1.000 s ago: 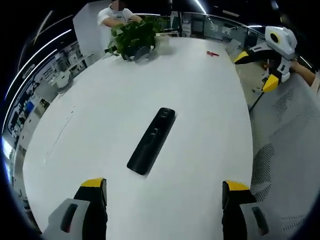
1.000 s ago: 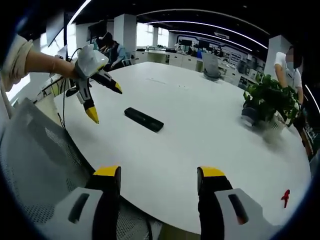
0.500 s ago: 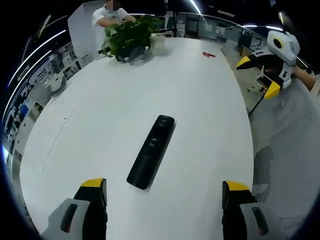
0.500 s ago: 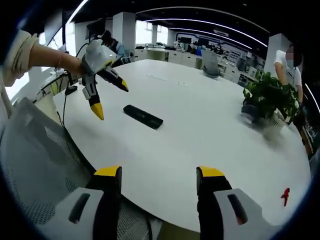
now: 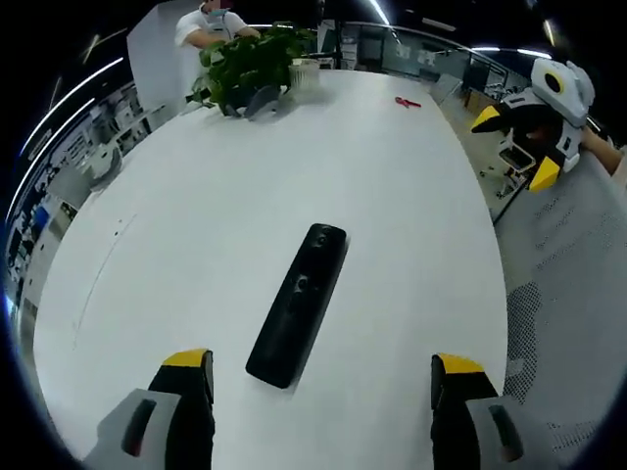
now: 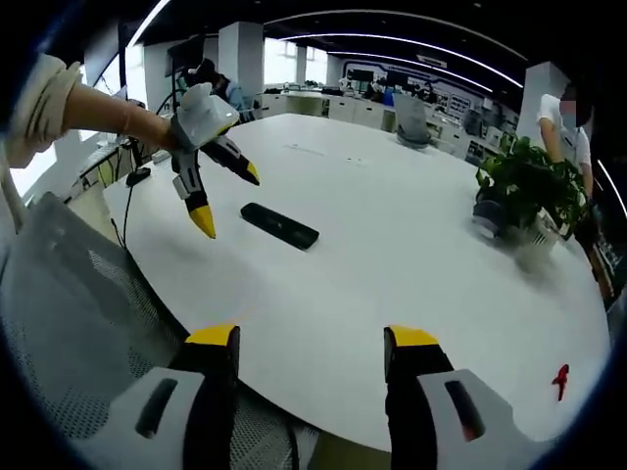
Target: Press the specified remote control buttons in sequence, fully releasing each button before pressing the next.
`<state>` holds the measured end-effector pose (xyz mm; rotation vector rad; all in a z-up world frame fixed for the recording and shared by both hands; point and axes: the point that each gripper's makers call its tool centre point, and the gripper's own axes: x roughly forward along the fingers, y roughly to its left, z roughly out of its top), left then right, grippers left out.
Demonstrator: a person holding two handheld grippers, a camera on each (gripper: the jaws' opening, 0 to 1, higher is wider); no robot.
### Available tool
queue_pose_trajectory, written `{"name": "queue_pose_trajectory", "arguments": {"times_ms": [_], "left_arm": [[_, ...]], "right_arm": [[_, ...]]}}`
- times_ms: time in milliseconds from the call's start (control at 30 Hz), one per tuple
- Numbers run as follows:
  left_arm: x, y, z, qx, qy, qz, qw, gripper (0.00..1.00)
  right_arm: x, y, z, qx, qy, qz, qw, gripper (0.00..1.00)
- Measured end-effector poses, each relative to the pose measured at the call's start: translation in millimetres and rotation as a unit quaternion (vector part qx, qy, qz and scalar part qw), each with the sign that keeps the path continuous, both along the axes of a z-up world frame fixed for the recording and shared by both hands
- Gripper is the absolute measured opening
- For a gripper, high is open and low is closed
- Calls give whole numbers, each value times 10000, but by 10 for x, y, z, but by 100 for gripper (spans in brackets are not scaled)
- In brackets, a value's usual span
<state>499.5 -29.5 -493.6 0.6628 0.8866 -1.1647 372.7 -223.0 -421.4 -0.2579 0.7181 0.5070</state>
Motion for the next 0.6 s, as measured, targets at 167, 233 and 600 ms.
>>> {"name": "queue_pose_trajectory", "arguments": {"times_ms": [167, 233, 600], "left_arm": [[37, -30, -47, 102, -24, -116, 9999, 89], [67, -48, -58, 97, -24, -113, 9999, 87], [157, 11, -200, 441, -86, -284, 9986, 69]], "right_arm": [[3, -8, 0, 31, 8, -33, 10000, 61], [-3, 3, -4, 51, 29, -11, 10000, 60], [-1, 27, 12, 121, 5, 38, 9999, 58]]}}
